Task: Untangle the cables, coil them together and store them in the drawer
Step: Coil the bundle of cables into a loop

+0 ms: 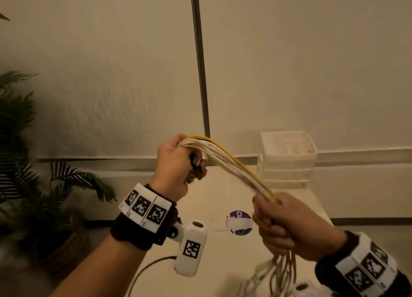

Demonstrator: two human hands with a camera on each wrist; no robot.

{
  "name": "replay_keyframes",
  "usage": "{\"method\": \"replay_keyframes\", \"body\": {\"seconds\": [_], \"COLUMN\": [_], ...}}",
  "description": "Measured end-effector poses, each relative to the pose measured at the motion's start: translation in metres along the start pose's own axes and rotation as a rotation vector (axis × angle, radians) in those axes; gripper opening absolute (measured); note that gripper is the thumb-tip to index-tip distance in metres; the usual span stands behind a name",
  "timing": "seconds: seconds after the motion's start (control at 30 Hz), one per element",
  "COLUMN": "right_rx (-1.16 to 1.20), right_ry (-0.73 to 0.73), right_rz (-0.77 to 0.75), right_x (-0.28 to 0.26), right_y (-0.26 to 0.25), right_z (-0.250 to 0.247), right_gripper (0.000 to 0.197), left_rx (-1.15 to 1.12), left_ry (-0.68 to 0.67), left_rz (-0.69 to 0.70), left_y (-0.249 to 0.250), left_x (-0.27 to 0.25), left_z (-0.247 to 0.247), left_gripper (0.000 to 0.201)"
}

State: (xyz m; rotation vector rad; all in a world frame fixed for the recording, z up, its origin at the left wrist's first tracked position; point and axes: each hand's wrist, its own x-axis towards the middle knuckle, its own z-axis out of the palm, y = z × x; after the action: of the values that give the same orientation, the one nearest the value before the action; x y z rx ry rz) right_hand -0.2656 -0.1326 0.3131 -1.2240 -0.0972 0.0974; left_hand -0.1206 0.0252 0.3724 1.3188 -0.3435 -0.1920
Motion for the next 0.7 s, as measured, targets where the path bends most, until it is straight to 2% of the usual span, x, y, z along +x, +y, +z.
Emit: {"method": "replay_keyframes", "body": {"seconds": [0.1, 0.17, 0.23, 0.3, 0.4, 0.43, 0.5, 0.57, 0.63, 0.7], "right_rx": [-0.101, -0.135, -0.102, 0.09, 0.443, 0.429, 0.232, 0.074, -0.011, -0.091], "right_ry": [-0.082, -0.18, -0.212, -0.237, -0.264, -0.194, 0.035, 0.199, 0.25, 0.326], "right_rz": [0.268, 0.341, 0.333, 0.205, -0.172, -0.286, -0.462, -0.55, -0.634, -0.702], "right_x": [-0.005, -0.006, -0.009, -0.014, -0.01, -0.005, 0.004, 0.009, 0.012, 0.013], "right_y": [0.015, 0.028, 0.039, 0.036, 0.009, 0.0, -0.009, 0.002, 0.018, 0.028], "right_z": [-0.004, -0.005, -0.005, -0.009, -0.015, -0.015, -0.009, 0.0, 0.01, 0.019], "right_gripper": [0.052, 0.049, 0.046, 0.042, 0.038, 0.039, 0.042, 0.046, 0.051, 0.05], "left_rx": [0.07, 0.033, 0.015, 0.035, 0.02, -0.014, -0.167, -0.394, -0.543, -0.588], "left_ry": [-0.03, -0.026, 0.0, 0.034, 0.019, 0.007, 0.016, 0.071, 0.112, 0.095], "left_rz": [0.06, 0.067, 0.063, 0.024, -0.124, -0.196, -0.34, -0.439, -0.515, -0.612], "left_y": [0.012, 0.012, 0.009, -0.001, -0.025, -0.031, -0.036, -0.035, -0.034, -0.035], "left_x": [-0.002, -0.005, -0.001, -0.001, -0.017, -0.024, -0.034, -0.035, -0.035, -0.042], "left_z": [0.002, 0.007, 0.009, 0.008, 0.013, 0.018, 0.031, 0.044, 0.056, 0.067], "left_gripper": [0.032, 0.027, 0.029, 0.032, 0.026, 0.025, 0.026, 0.028, 0.029, 0.031]}}
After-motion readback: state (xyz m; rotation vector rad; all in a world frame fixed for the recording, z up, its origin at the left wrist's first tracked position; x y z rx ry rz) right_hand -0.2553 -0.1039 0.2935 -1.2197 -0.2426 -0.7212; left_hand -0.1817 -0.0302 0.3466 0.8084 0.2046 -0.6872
